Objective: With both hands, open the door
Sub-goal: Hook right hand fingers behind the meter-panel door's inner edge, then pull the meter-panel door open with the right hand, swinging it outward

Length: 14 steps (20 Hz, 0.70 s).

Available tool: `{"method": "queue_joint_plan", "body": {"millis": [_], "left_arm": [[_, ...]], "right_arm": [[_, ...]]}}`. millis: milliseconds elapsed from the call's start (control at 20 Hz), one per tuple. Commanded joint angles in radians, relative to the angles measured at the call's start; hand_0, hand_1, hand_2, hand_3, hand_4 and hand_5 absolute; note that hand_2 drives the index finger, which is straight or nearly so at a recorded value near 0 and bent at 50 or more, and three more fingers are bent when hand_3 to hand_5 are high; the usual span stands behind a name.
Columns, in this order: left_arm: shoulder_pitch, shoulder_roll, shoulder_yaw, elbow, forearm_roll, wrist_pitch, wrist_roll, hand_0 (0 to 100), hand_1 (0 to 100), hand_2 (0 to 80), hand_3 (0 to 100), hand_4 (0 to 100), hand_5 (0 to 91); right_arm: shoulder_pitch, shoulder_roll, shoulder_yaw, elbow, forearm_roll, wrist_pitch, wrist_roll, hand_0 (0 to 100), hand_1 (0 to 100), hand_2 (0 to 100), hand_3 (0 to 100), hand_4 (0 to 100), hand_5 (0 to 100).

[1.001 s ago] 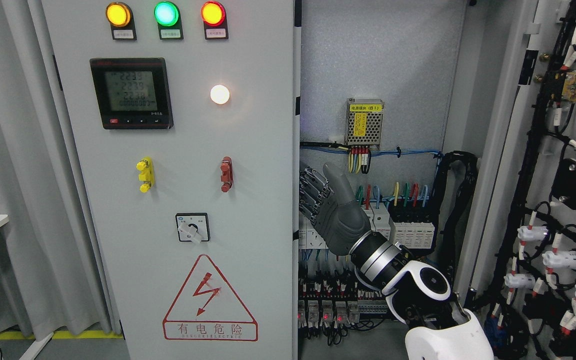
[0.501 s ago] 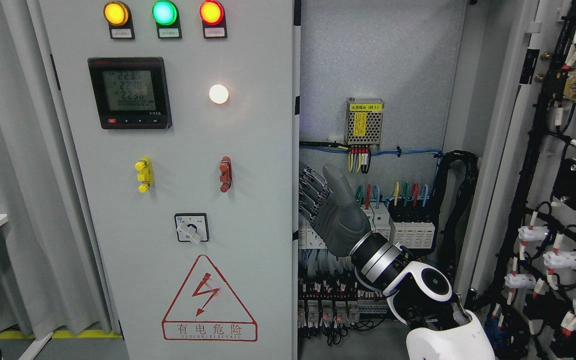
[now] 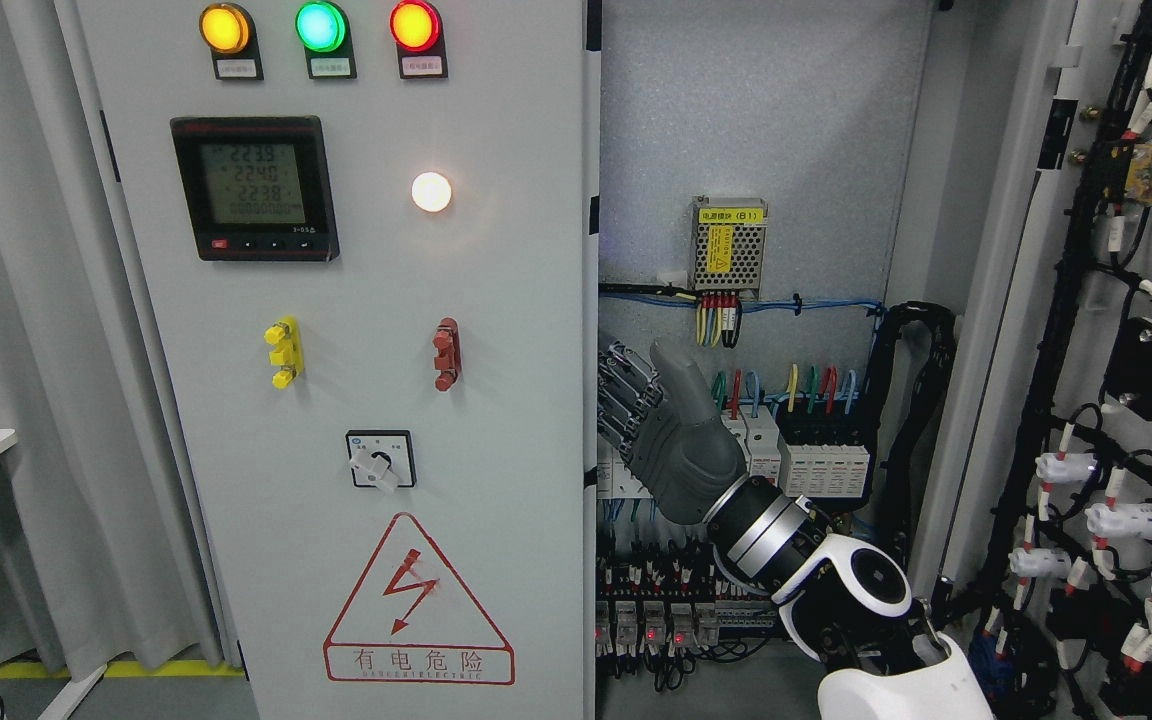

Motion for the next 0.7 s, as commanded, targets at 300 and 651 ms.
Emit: {"method": "queue_joint_plan", "body": {"millis": [300, 651], "left_arm": [[0.000, 0.018, 0.000, 0.000, 0.000, 0.000, 0.000, 29, 0, 2.8, 3, 3, 0.0], [0.000, 0.018, 0.000, 0.000, 0.000, 0.000, 0.000, 29, 0, 2.8, 3, 3, 0.0]], "right_arm": [[0.056, 0.000, -0.006, -0.103, 0.000, -0.002, -0.008, 22, 0, 0, 0, 0, 0], [0.109, 0.000, 0.076, -0.230, 0.002, -0.007, -0.005, 22, 0, 0, 0, 0, 0]]}}
